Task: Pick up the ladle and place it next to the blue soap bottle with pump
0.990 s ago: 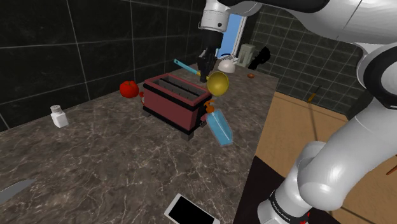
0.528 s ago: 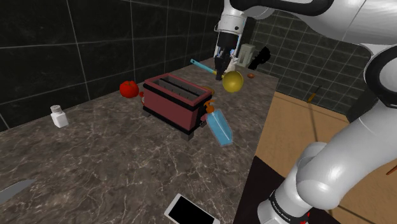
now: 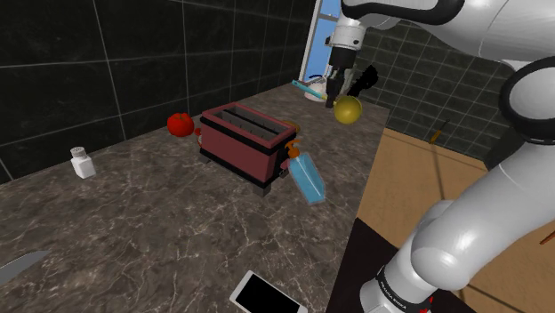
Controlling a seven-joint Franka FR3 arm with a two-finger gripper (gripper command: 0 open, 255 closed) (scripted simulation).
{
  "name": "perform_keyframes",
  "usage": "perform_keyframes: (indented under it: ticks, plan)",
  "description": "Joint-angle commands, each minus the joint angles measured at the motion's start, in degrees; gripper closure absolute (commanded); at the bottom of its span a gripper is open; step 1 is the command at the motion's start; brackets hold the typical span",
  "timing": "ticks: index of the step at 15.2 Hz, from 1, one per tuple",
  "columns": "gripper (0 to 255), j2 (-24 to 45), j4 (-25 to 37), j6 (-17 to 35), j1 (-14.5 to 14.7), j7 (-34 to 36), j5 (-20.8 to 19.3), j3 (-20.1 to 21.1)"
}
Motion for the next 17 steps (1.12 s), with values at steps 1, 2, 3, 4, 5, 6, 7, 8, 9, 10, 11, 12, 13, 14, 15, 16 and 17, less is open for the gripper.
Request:
perform_keyframes:
  ticks: [1,2,3,4,5,6,7,8,9,10,11,12,13,14,15,16,17]
  plan:
    - [255,0.21,0.46,-0.45,-1.09,-2.83,-0.63,-1.62]
    - [255,0.7,1.05,-0.66,-1.67,-4.34,-0.87,-2.53]
    - [255,1.26,1.71,-0.88,-2.25,-5.86,-1.07,-3.44]
    - [255,1.9,2.44,-1.1,-2.84,-7.4,-1.25,-4.35]
    - [255,2.6,3.24,-1.32,-3.45,-8.96,-1.38,-5.26]
    - [255,3.38,4.12,-1.55,-4.06,-10.54,-1.47,-6.18]
    - [255,4.23,5.07,-1.78,-4.68,-12.13,-1.51,-7.1]
    - [255,5.15,6.1,-2.03,-5.32,-13.75,-1.5,-8.02]
    - [255,6.16,7.2,-2.29,-5.98,-15.38,-1.44,-8.95]
    - [255,7.25,8.39,-2.56,-6.69,-17.03,-1.31,-9.85]
    - [255,8.28,9.51,-2.82,-7.36,-18.51,-1.15,-10.64]
    - [255,7.99,8.41,-1.97,-7.33,-18.45,-1.27,-10.58]
    - [255,7.72,7.33,-1.13,-7.31,-18.39,-1.37,-10.52]
    - [255,7.47,6.28,-0.3,-7.28,-18.34,-1.48,-10.48]
    - [255,7.24,5.25,0.52,-7.26,-18.3,-1.57,-10.44]
    - [255,7.02,4.23,1.34,-7.24,-18.26,-1.66,-10.41]
    - [255,6.82,3.24,2.16,-7.22,-18.22,-1.74,-10.38]
